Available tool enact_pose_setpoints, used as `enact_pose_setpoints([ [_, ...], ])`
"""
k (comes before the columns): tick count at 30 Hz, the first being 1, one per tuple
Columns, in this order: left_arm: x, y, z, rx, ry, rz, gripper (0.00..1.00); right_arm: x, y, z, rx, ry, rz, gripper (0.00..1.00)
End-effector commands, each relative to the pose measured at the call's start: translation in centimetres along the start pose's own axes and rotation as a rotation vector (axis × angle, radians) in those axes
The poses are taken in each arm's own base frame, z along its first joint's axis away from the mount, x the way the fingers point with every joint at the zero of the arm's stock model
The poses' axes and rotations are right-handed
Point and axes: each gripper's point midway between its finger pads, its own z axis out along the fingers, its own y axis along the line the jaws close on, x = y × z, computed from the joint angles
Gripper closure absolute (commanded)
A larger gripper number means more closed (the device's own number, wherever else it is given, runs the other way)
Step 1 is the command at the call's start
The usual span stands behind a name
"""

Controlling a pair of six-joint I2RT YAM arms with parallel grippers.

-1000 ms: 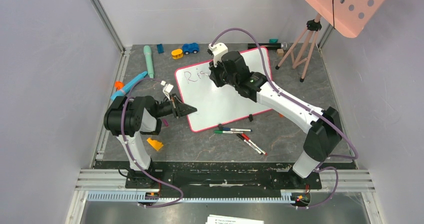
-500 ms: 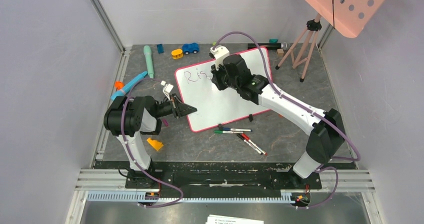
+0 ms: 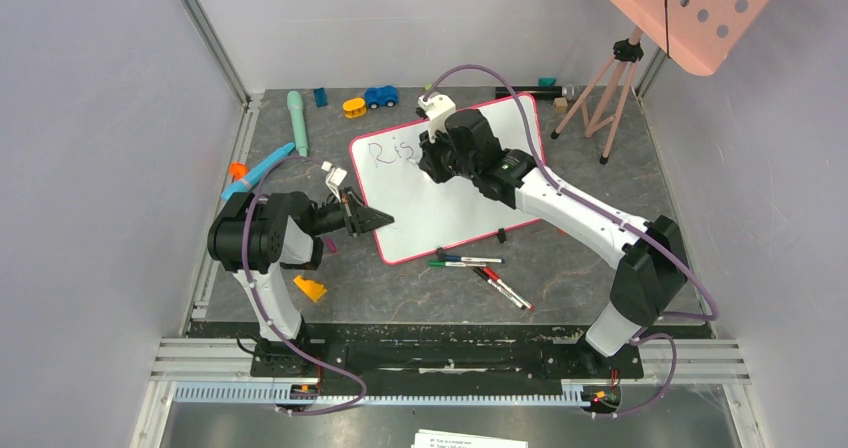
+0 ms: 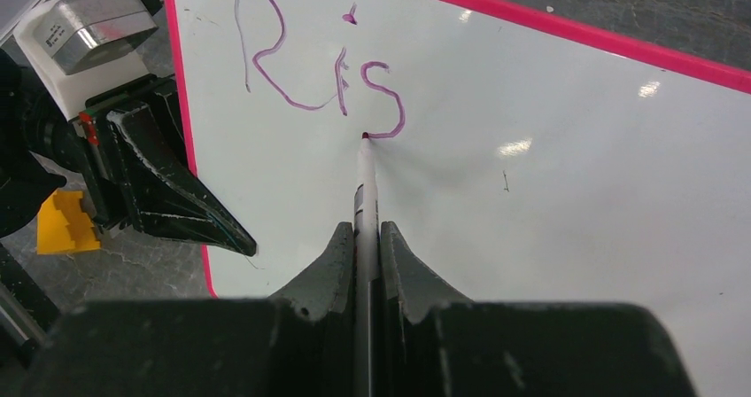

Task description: Write a sentence on the whiteboard

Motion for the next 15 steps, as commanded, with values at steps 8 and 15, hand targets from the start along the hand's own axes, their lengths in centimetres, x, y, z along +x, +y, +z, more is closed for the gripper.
enact_pose_setpoints([
  [8,1.2,-1.1,0.4,0.076,0.046,0.135,0.98,-4.6,-1.5,-2.7,-0.058,-0.182,0.109,1.0],
  [15,1.2,-1.1,0.4,0.077,0.046,0.135,0.98,-5.6,-2.9,-3.4,-0.036,-0.209,0.103,1.0],
])
